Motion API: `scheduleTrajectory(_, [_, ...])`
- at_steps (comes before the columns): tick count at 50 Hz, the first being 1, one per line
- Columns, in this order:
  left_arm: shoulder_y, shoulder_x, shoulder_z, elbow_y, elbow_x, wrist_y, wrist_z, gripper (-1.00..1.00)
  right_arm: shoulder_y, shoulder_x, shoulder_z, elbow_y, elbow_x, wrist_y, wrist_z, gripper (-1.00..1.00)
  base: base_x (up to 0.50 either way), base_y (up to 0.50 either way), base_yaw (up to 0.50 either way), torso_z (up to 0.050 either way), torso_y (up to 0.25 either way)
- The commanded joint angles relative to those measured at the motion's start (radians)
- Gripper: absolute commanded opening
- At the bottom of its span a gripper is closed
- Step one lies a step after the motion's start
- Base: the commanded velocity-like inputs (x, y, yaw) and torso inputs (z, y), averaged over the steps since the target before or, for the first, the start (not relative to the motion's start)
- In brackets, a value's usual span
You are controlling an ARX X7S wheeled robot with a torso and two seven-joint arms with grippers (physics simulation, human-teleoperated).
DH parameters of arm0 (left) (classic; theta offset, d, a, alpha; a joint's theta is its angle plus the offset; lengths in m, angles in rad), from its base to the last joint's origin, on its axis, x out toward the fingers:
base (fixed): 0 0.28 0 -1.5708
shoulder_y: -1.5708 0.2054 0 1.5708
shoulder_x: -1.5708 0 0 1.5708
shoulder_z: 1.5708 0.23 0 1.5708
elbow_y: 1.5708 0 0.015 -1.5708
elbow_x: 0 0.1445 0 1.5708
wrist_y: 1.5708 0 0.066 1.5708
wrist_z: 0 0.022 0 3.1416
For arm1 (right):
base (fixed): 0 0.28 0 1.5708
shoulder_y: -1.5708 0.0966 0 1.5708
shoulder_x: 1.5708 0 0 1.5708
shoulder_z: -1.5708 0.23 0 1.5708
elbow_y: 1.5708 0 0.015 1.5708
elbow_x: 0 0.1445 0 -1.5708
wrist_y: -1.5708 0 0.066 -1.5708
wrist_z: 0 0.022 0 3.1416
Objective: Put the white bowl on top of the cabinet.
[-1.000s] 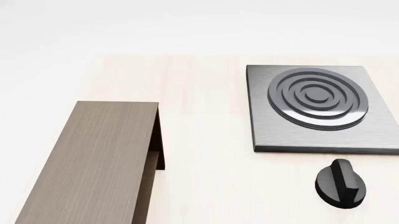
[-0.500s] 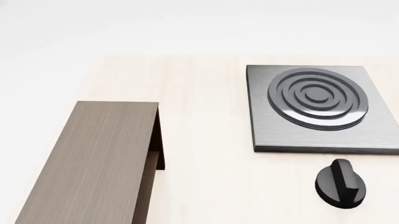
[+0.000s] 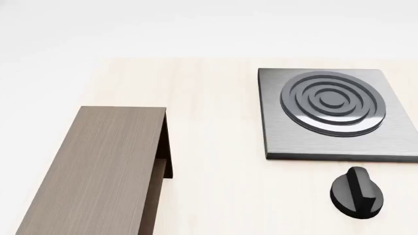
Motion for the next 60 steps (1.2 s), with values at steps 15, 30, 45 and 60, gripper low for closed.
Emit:
scheduleTrajectory(15, [-0.001, -0.001, 0.003, -0.002, 0.002, 0.000, -0.002, 1.00, -0.002, -0.040, -0.018, 0.045, 0.032, 0.009, -0.041, 1.00, 0.00, 0.00, 0.00, 0.000, 0.000])
scheduleTrajectory(30, [0.001, -0.003, 0.003, -0.002, 0.002, 0.000, -0.004, 1.00, -0.007, -0.060, -0.015, 0.077, 0.039, 0.005, -0.079, 1.00, 0.00, 0.00, 0.00, -0.001, 0.000])
scheduleTrajectory(45, [0.000, -0.004, 0.003, -0.003, 0.005, 0.000, -0.006, 1.00, -0.017, -0.083, -0.005, 0.103, 0.054, -0.002, -0.114, 1.00, 0.00, 0.00, 0.00, -0.001, 0.000])
scheduleTrajectory(60, [-0.001, -0.005, 0.004, -0.005, 0.004, 0.001, -0.006, 1.00, -0.077, -0.114, 0.048, 0.091, 0.069, -0.046, -0.105, 1.00, 0.00, 0.00, 0.00, -0.002, 0.000])
